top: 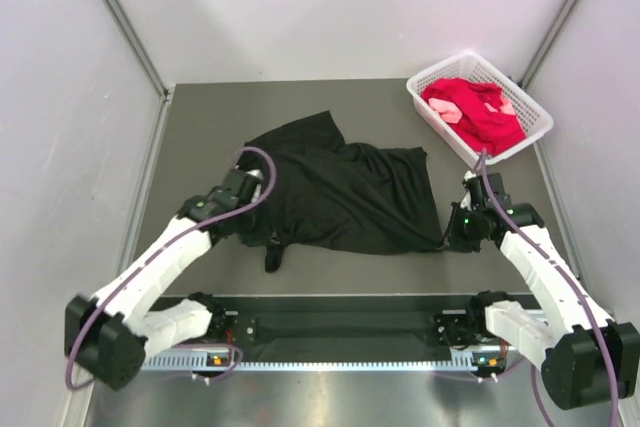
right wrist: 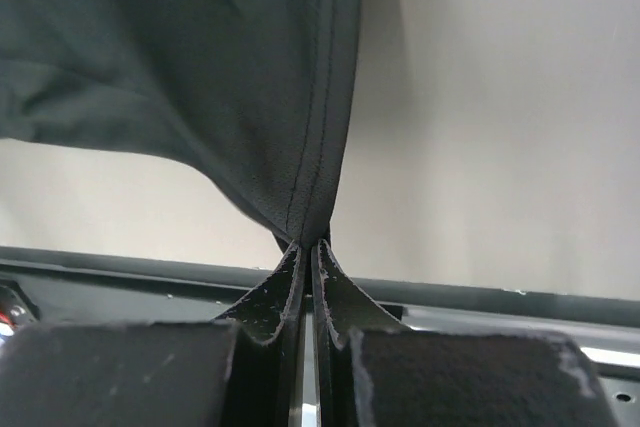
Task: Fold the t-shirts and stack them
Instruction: Flatten the tshirt out
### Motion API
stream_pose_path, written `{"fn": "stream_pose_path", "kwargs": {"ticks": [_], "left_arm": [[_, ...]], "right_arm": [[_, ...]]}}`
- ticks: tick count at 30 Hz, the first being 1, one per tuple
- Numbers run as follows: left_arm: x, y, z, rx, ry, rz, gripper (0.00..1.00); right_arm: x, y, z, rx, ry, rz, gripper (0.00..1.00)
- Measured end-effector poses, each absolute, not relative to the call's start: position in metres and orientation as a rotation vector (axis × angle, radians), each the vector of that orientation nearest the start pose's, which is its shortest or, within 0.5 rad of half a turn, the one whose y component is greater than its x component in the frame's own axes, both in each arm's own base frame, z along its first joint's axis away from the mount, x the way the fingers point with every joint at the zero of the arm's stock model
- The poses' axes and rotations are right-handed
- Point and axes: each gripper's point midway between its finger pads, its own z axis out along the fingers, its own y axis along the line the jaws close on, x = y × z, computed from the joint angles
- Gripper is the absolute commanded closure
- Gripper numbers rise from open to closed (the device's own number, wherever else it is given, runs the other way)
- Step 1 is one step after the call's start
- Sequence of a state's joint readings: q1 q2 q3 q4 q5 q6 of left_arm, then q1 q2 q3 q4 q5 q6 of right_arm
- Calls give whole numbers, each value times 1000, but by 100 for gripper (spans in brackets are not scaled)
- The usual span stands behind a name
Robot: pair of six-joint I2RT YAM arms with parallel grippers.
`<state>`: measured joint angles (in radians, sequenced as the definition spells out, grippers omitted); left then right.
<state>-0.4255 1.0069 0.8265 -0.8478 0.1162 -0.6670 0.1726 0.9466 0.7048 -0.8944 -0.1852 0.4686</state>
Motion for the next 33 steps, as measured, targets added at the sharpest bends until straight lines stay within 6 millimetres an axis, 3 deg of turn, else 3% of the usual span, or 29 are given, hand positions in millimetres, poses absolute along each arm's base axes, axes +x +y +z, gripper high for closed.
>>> {"fn": "stream_pose_path", "kwargs": {"ticks": [1,4,5,6,9,14,16,19,21,25,27,33], "left_arm": [[187,-148,118,-239,2711,-529,82],[185,-172,92,-183,2827,-523,59],[184,-176,84,-176,2858,-514,52],[182,-178,78,-172,2886,-503,38],[178,-179,75,-162,2916,-474,23],[187,-167,112,-200,2778,-440,30],[187,-160,122,-242,2728,-433,39],[184,-151,127,-332,2687,-423,52],[181,-146,122,-385,2680,-421,53],[182,-128,108,-524,2685,-394,42],[189,-118,104,-605,2686,-382,34],[213,-77,95,-845,2630,-327,28]], "right_arm": [[172,82,88,358,2745,429,100],[174,80,87,359,2741,415,98],[175,79,87,359,2740,407,97],[175,79,86,359,2742,402,97],[180,77,87,352,2746,384,95],[187,77,94,320,2717,377,95],[187,76,94,311,2718,375,95],[187,76,94,294,2719,373,95],[187,76,94,286,2720,377,95],[186,78,92,273,2737,389,94],[187,80,91,265,2746,394,85],[196,83,101,182,2738,396,54]]}}
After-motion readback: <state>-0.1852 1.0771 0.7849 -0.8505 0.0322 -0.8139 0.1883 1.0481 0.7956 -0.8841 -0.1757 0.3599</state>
